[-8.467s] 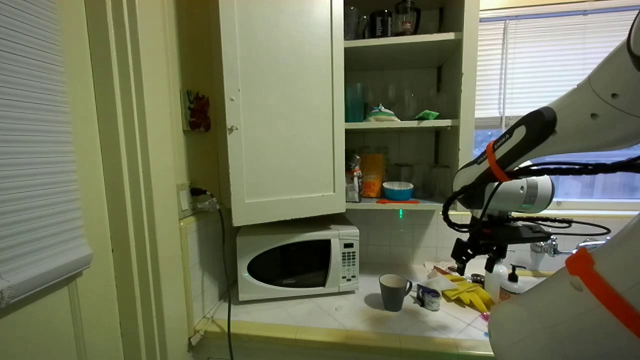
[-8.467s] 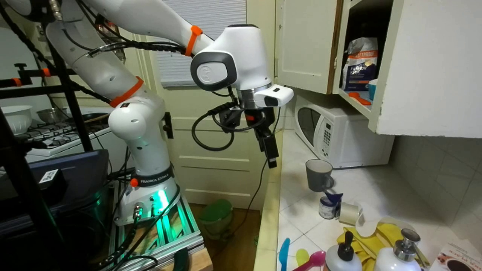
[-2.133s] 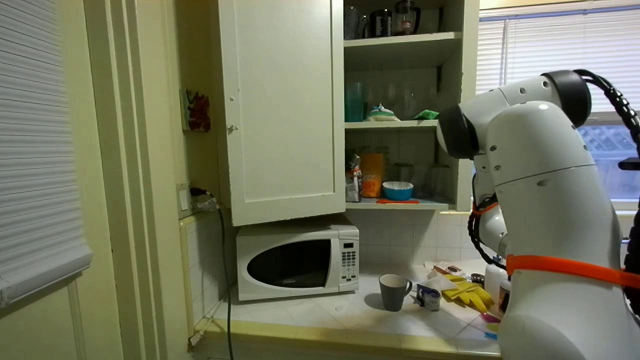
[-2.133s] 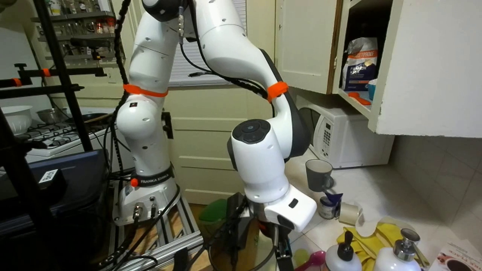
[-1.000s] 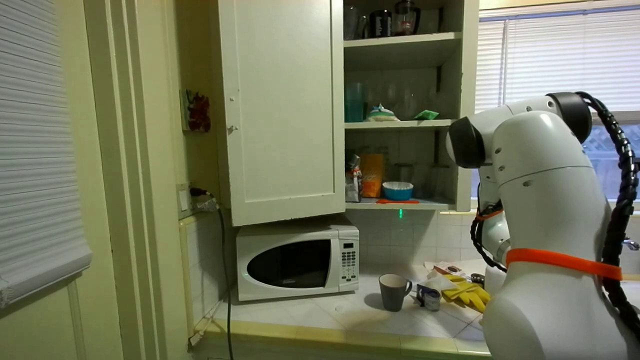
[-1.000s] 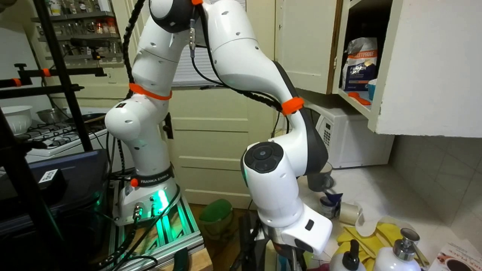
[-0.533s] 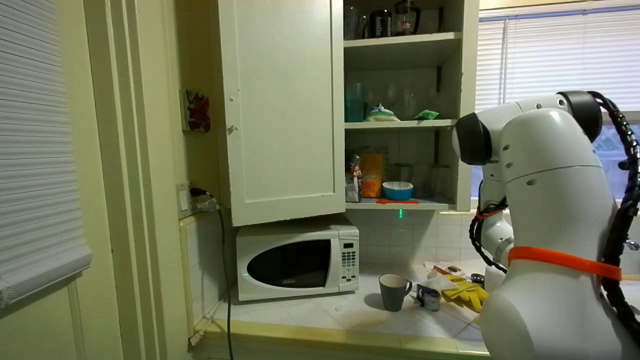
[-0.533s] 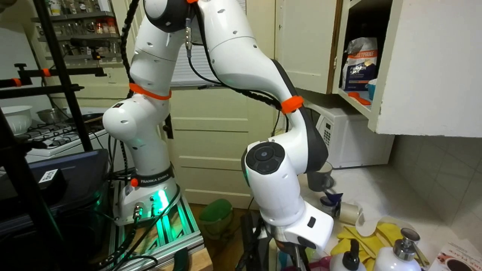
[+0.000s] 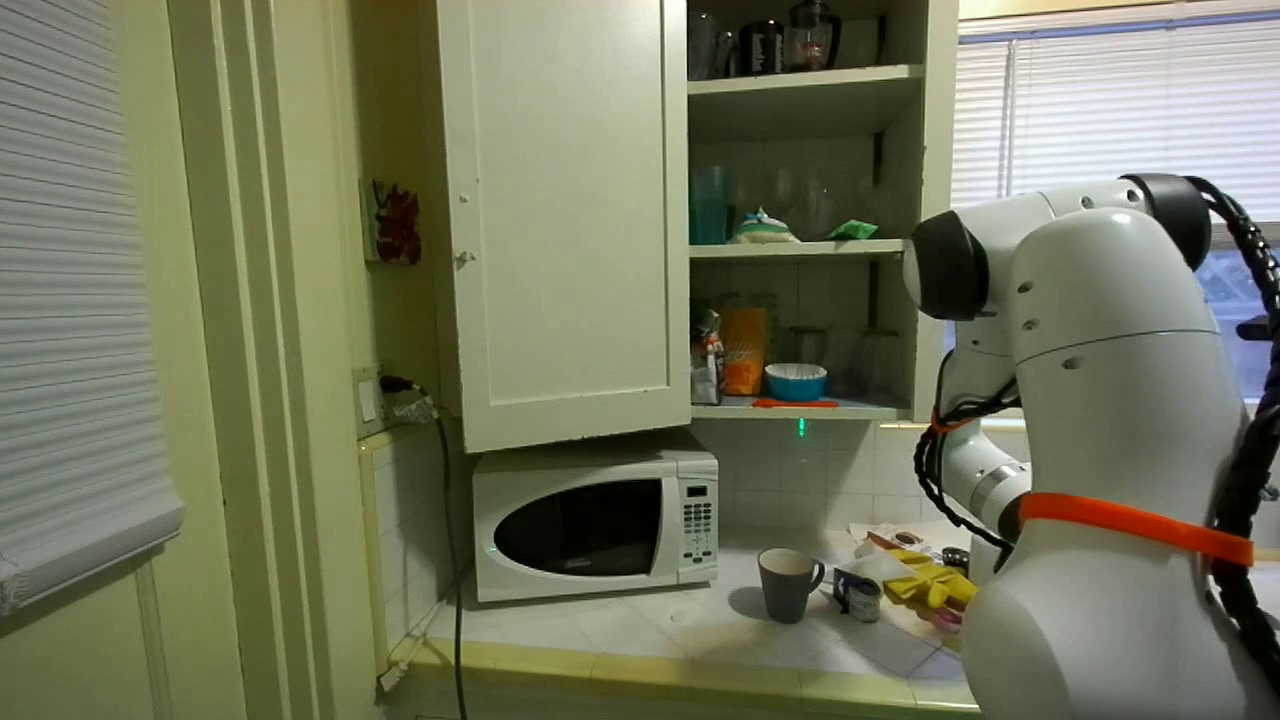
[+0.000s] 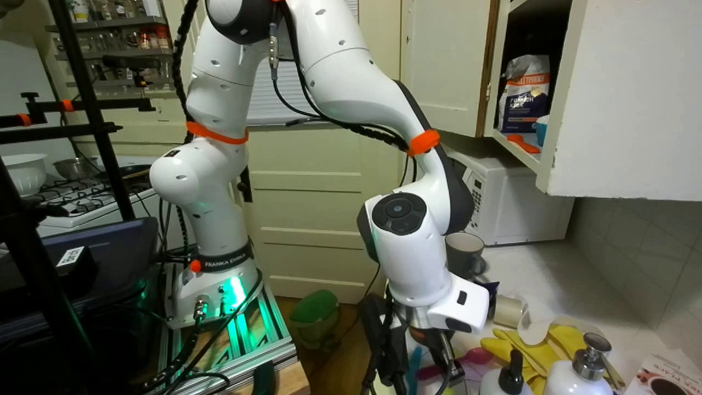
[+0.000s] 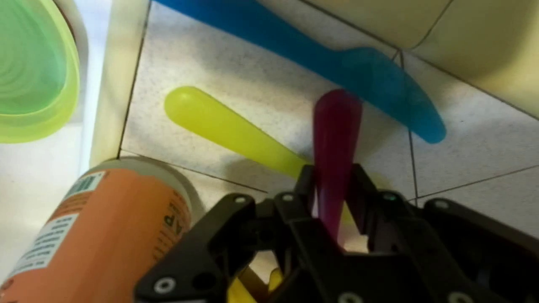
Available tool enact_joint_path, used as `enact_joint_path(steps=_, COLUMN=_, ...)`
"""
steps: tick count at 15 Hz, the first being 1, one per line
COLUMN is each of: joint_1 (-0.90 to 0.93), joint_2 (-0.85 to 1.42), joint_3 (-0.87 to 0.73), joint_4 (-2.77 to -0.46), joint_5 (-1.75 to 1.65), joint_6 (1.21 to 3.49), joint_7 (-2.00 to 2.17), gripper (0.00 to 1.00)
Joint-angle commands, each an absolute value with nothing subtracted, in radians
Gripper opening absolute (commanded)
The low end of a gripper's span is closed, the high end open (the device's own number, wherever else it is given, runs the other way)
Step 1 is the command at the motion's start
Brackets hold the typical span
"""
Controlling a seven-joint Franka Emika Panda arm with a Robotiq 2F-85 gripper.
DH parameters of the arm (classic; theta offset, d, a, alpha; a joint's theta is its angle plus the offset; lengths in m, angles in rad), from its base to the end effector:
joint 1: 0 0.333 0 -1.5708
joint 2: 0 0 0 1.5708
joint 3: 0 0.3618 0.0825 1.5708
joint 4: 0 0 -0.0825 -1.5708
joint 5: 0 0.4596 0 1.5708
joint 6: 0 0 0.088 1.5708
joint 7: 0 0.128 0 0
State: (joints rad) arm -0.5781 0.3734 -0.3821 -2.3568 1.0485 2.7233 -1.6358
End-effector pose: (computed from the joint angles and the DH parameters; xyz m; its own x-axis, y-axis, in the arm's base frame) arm 0.2828 -0.4716 0.1359 0.9217 -0.2476 0.2985 -0.2450 -0.9684 -0.0470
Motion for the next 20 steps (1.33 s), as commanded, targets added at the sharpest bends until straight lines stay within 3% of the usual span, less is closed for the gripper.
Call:
enact_joint_path(steps=1, joint_1=-0.534, joint_2=0.28, joint_3=-0.403, joint_4=-2.46, joint_5=0.971, joint_6=2.809, joint_7=-1.655, gripper=0.06)
enact_joint_path(steps=9, joint_1=-0.406, joint_2=0.141, joint_3=-0.412, joint_4=-2.65, joint_5=0.819, joint_6=3.132, joint_7=-1.653, gripper=0.06)
enact_joint_path(steps=20, joint_1=-0.301, joint_2=0.094, joint_3=-0.376, joint_4=-2.669, joint_5=0.616, joint_6=3.37, joint_7=-1.616, gripper=0.06)
